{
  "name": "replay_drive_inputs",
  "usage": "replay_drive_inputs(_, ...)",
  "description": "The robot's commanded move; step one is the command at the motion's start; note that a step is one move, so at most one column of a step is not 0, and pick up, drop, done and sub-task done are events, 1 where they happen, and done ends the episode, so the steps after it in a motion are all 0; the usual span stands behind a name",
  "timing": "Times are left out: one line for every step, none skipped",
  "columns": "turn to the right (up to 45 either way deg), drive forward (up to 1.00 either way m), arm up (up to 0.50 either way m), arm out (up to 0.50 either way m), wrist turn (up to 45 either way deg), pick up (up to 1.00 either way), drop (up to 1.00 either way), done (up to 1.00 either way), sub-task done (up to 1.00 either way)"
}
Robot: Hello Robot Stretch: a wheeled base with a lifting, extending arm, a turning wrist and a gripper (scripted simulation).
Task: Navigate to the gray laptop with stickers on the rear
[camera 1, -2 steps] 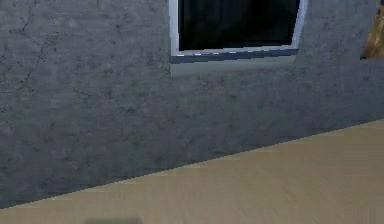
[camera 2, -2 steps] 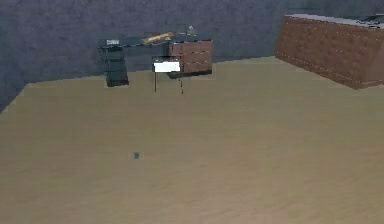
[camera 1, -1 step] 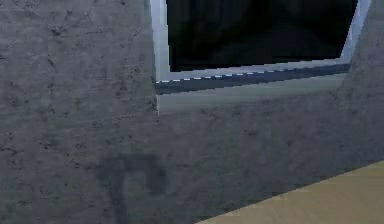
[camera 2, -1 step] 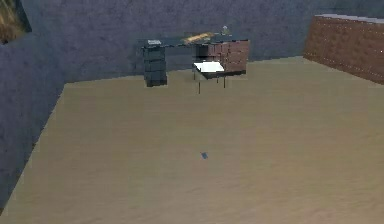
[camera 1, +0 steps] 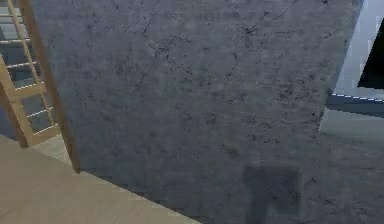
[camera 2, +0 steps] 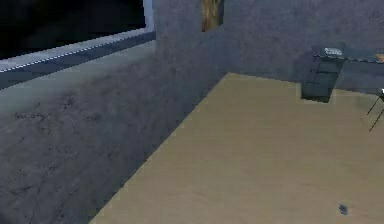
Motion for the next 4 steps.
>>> replay_drive_inputs(-27.0, 0.00, 0.00, 0.00, 0.0, 0.00, 0.00, 0.00, 0.00)
replay_drive_inputs(0.0, 0.50, 0.00, 0.00, 0.0, 0.00, 0.00, 0.00, 0.00)
replay_drive_inputs(-36.0, 0.00, 0.00, 0.00, 0.0, 0.00, 0.00, 0.00, 0.00)
replay_drive_inputs(0.0, 1.00, 0.00, 0.00, 0.0, 0.00, 0.00, 0.00, 0.00)
